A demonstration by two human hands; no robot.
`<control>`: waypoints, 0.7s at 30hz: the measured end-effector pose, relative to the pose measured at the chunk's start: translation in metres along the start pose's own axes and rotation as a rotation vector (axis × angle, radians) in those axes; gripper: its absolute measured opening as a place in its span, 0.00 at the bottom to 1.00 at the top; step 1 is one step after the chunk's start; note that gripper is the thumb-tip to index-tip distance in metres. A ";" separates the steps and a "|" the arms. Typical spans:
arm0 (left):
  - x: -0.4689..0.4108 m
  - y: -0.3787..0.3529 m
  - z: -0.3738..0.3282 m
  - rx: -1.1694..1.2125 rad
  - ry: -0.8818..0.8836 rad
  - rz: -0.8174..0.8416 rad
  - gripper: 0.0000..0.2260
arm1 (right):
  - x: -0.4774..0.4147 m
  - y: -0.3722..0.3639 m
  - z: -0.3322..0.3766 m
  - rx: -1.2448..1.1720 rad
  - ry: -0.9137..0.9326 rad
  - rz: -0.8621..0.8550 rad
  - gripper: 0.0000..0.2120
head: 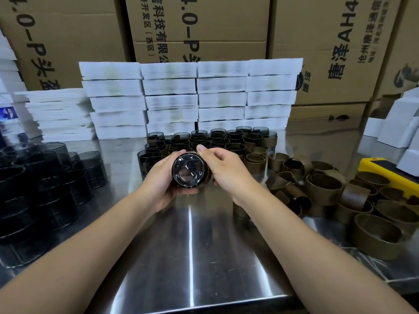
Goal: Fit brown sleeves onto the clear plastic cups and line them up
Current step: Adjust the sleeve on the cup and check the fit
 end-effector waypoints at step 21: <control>0.006 0.004 -0.005 -0.737 -0.572 -0.113 0.20 | -0.005 0.004 -0.010 0.444 -0.004 -0.093 0.12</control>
Point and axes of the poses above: each hand's wrist, its own x-axis away from the middle knuckle, its own y-axis out of the back of the hand, z = x × y, the point moved 4 cm from there along -x, towards the middle knuckle, and after that the axes turned 3 degrees about -y, right-handed, at the moved point
